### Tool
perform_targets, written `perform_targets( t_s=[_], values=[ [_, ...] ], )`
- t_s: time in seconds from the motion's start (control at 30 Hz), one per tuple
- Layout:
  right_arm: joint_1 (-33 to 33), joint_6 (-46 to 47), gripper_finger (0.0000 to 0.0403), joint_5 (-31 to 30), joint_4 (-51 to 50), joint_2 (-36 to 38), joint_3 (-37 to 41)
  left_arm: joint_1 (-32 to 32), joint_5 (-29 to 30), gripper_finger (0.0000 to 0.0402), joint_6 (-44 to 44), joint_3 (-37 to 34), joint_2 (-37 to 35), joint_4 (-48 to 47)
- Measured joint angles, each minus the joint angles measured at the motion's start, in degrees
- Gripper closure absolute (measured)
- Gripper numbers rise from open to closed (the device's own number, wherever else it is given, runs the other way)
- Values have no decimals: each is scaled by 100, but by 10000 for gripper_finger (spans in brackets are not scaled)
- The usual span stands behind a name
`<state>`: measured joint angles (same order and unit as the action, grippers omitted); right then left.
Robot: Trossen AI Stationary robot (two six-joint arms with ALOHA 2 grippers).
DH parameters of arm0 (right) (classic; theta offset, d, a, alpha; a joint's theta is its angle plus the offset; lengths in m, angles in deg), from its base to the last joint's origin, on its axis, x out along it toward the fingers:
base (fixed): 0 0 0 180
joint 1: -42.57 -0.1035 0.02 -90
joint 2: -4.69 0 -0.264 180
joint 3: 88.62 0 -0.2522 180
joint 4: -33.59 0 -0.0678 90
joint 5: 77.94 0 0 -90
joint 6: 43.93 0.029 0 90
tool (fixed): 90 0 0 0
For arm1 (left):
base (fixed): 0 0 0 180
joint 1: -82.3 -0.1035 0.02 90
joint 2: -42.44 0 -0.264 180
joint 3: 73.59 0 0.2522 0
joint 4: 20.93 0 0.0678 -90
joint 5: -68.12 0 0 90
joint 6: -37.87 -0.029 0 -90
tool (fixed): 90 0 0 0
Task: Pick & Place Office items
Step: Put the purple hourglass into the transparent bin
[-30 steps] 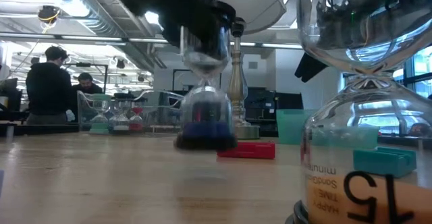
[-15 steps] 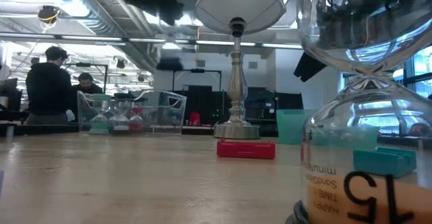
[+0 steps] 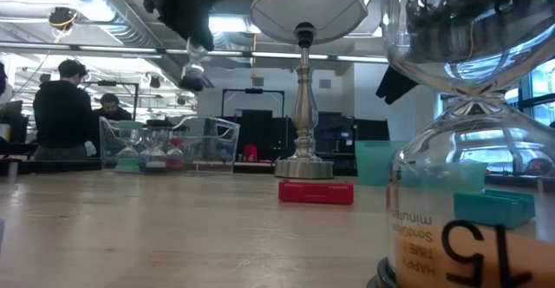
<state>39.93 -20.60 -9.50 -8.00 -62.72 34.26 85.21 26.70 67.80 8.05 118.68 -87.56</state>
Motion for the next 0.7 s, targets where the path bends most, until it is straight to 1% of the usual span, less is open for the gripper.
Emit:
perform_targets(
  t_s=[0.13,0.27,0.33,0.43,0.5,0.57,0.7],
  values=[
    [0,-2,58,0,0,0,0,-444,10,195,-251,0,32,48],
    [0,-56,58,-2,-2,0,0,-758,-51,195,-430,-8,31,50],
    [0,-109,58,-44,-2,0,0,-846,-128,195,-544,-158,22,286],
    [2,-132,58,-182,-2,0,0,-944,-372,195,-840,-662,-111,998],
    [2,-133,58,-184,-2,0,0,-1019,-529,195,-1159,-1058,-249,1828],
    [2,-131,58,-179,0,0,0,-1134,-641,195,-1447,-1442,-366,2457],
    [2,-133,58,-182,0,0,0,-1556,-1098,194,-1546,-2086,-533,3338]
  ],
)
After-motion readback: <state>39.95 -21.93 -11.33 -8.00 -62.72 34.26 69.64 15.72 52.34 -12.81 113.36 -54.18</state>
